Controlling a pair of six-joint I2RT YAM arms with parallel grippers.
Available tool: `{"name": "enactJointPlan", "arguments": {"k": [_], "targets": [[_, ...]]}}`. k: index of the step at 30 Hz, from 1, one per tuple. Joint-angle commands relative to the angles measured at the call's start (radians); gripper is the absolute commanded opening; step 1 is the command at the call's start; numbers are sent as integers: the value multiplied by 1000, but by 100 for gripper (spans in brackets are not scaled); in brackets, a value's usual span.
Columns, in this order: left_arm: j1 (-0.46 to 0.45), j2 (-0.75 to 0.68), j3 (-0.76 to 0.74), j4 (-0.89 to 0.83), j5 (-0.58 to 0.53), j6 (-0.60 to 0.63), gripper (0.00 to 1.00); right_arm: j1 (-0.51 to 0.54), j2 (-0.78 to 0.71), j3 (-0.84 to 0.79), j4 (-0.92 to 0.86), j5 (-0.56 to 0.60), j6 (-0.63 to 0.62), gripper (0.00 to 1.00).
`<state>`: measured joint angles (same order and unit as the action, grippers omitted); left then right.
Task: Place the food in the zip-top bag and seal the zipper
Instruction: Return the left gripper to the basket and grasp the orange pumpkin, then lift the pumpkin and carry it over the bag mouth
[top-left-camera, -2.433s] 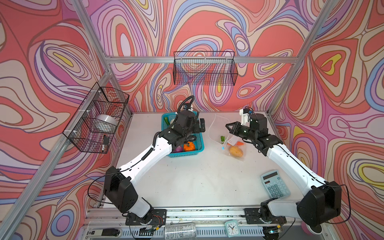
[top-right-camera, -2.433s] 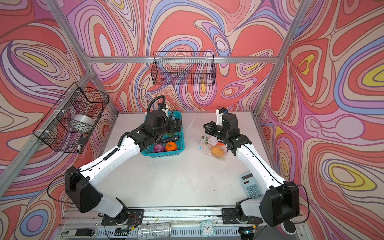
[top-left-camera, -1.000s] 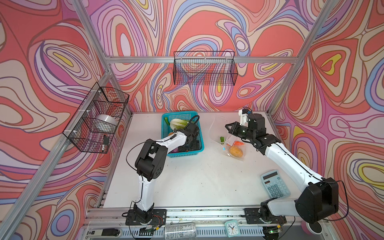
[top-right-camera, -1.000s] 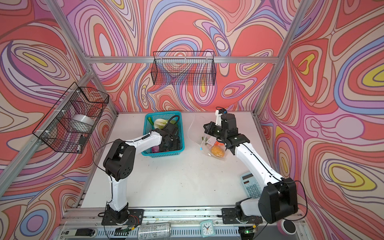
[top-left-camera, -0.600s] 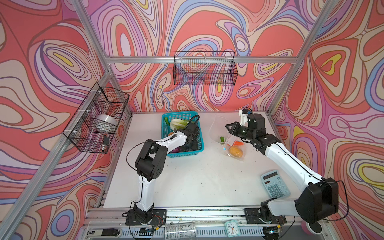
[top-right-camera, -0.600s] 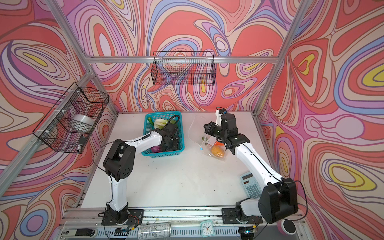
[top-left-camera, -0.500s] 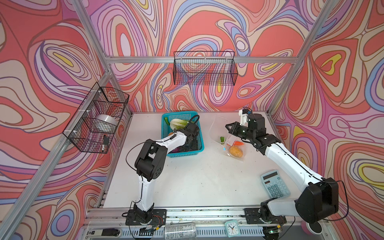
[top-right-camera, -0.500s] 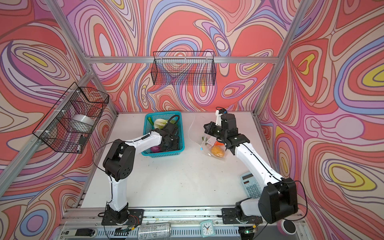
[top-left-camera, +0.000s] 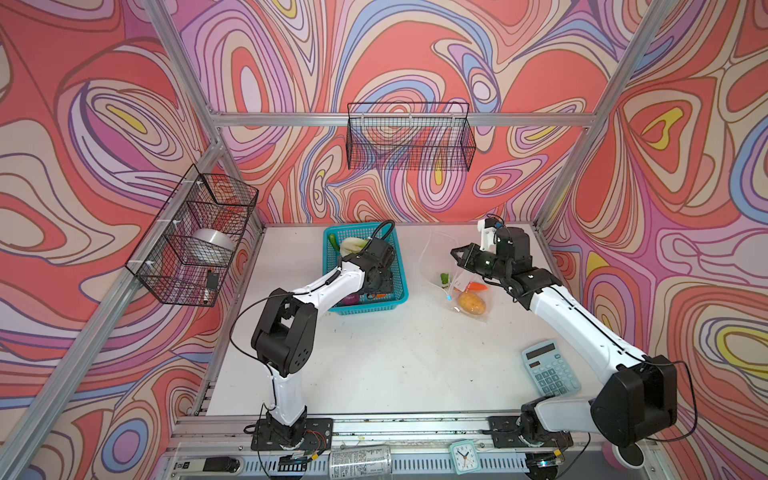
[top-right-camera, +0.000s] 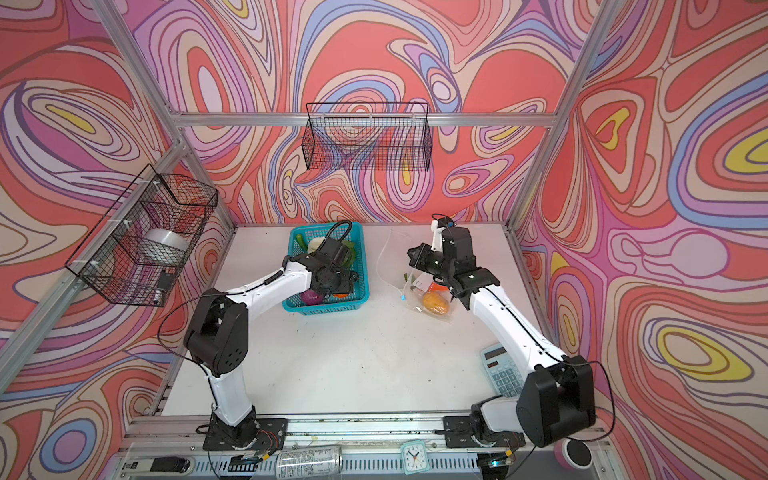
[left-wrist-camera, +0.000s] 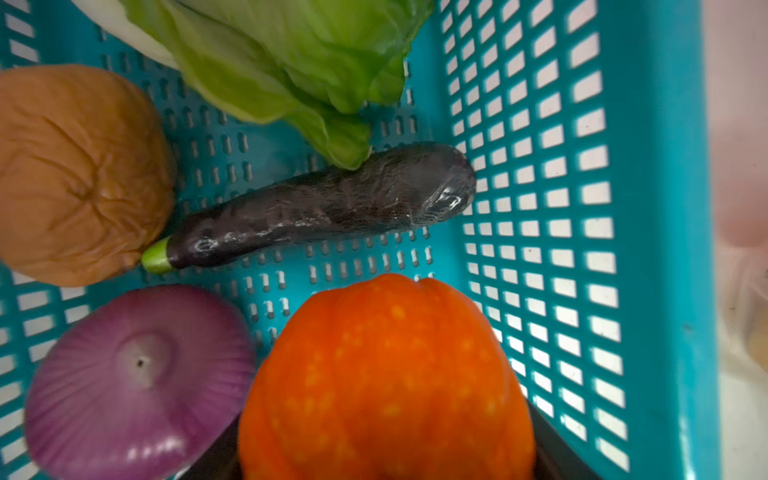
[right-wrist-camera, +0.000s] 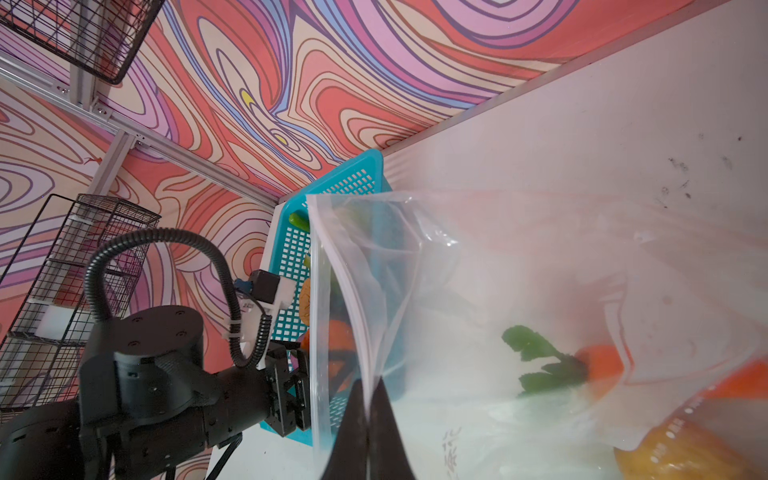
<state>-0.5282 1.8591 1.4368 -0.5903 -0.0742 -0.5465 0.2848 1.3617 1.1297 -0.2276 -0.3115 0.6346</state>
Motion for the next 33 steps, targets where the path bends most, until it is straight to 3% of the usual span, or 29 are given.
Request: {"name": "enactJointPlan", "arguments": {"k": [1, 21, 26, 33], "targets": [[4, -42, -12, -2, -36, 3, 65, 5, -4, 8, 9, 4, 1, 0], [5, -159, 5, 30, -82, 19, 65, 5, -1, 10, 14, 1, -1, 0], [12, -205, 7, 52, 0, -13, 65, 5, -4, 8, 8, 3, -4, 0], [11, -325, -13, 208, 220, -101, 63, 5, -1, 6, 17, 3, -1, 0]]}}
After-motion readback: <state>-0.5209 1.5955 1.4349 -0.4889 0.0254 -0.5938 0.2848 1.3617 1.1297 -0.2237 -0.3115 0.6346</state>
